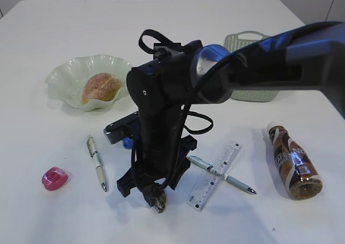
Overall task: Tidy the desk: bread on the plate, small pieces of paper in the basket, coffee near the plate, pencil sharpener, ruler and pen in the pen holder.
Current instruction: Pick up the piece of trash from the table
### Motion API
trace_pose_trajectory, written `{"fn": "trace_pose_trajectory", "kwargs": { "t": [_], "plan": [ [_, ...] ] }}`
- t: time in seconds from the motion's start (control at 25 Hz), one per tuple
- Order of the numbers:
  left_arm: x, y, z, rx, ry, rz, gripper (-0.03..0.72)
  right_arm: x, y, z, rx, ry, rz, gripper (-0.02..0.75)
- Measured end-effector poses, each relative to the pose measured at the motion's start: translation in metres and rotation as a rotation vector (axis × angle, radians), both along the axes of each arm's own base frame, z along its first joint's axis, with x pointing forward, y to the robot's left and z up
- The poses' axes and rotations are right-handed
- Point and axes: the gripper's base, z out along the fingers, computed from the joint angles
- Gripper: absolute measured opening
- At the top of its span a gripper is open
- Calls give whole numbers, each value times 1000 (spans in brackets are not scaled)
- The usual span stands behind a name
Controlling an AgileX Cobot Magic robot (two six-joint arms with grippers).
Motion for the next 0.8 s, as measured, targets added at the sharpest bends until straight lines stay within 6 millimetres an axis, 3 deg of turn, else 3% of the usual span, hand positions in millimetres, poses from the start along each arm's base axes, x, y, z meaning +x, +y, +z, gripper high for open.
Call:
{"fn": "trace_pose_trajectory", "kwargs": {
  "t": [0.8],
  "plan": [
    [0,0,0,0,0,0,394,0,0,-6,-9,10,-1,440]
  ]
}}
